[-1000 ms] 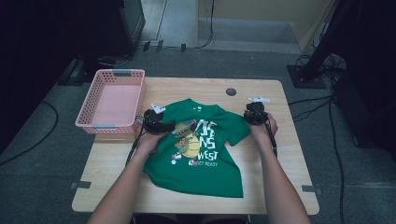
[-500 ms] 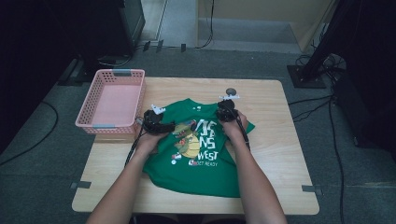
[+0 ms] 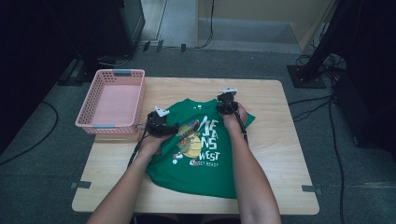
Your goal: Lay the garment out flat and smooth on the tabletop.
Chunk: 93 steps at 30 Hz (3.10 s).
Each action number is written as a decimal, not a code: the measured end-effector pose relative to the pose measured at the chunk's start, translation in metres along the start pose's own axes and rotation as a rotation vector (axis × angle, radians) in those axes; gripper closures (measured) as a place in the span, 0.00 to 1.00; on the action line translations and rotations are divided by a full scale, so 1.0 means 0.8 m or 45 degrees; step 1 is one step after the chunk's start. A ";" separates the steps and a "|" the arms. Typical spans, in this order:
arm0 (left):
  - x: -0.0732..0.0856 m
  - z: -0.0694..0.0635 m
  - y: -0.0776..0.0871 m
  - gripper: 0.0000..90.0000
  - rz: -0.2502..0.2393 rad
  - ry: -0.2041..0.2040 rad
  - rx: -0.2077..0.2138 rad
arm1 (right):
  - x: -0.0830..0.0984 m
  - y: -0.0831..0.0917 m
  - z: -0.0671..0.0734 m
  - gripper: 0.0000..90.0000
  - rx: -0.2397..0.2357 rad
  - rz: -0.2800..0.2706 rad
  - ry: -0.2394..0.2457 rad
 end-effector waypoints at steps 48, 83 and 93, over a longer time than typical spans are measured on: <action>-0.041 -0.013 -0.036 0.25 -0.001 0.070 -0.064 | 0.041 0.103 -0.068 0.38 -0.134 -0.130 -0.183; -0.041 -0.012 -0.036 0.25 0.002 0.067 -0.065 | 0.220 0.161 0.059 0.19 -0.191 -0.061 0.100; -0.041 -0.012 -0.036 0.25 0.001 0.066 -0.064 | 0.223 0.159 0.063 0.12 -0.214 -0.034 0.149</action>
Point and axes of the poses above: each handheld gripper's, and its own axes: y roughly backward along the jaws, x roughly out of its underside, z roughly to its left, the point moved 8 cm from there along -y, roughly forward along the jaws, and after that the axes turned 7 degrees about z, right-handed, at the moved point
